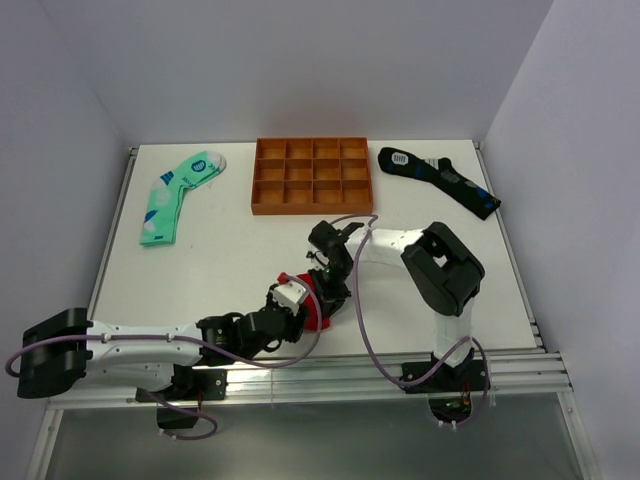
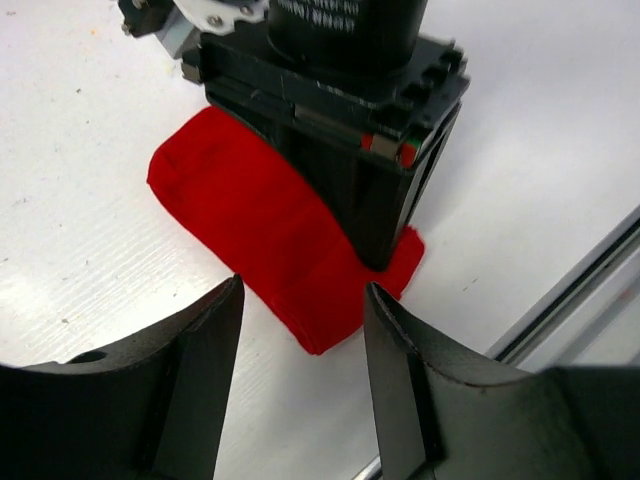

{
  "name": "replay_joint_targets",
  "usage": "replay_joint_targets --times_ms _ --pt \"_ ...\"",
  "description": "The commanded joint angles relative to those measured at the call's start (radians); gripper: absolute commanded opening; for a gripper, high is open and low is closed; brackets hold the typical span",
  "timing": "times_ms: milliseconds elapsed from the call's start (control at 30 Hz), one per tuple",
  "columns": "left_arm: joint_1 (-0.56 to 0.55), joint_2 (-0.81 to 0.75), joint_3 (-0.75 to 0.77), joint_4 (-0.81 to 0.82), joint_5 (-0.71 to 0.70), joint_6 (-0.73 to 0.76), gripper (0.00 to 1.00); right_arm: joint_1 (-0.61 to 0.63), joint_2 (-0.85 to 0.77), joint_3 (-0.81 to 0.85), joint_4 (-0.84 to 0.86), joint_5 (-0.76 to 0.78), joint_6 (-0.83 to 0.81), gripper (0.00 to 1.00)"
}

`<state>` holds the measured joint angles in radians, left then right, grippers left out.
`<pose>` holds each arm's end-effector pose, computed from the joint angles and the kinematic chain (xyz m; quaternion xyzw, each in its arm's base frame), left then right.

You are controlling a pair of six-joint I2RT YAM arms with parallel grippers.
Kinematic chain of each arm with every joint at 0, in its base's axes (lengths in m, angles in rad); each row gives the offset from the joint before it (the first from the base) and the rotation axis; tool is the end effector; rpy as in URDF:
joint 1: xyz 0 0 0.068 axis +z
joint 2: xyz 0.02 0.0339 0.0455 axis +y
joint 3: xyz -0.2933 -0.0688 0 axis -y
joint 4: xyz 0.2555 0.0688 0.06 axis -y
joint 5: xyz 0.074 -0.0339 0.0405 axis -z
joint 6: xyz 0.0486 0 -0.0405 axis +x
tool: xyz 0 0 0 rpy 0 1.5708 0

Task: Roll the socks
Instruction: Roll the sock at the center of the board.

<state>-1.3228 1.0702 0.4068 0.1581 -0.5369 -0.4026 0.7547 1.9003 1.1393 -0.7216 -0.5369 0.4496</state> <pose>0.0778 -0.2060 0.2047 0.2481 0.8040 -0.2234 0.4921 0.2390 0.2589 0.1430 0.1579 -0.9503 -0.2424 0.1151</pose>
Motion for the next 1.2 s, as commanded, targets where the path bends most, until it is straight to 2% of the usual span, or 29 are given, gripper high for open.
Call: replay_joint_targets --times_ms 0,600,1167 --pt "-0.015 0.043 0.041 -0.004 -0.035 0.068 0.57 -0.014 0.081 -0.015 -0.081 0.216 -0.089 0.04" --pt "-0.035 0.201 0.072 0.08 0.133 0.151 0.58 -0.058 0.111 0.031 -0.125 0.19 -0.15 0.04" --pt "-0.05 0.292 0.089 0.113 0.155 0.174 0.57 -0.055 0.121 0.027 -0.113 0.193 -0.15 0.04"
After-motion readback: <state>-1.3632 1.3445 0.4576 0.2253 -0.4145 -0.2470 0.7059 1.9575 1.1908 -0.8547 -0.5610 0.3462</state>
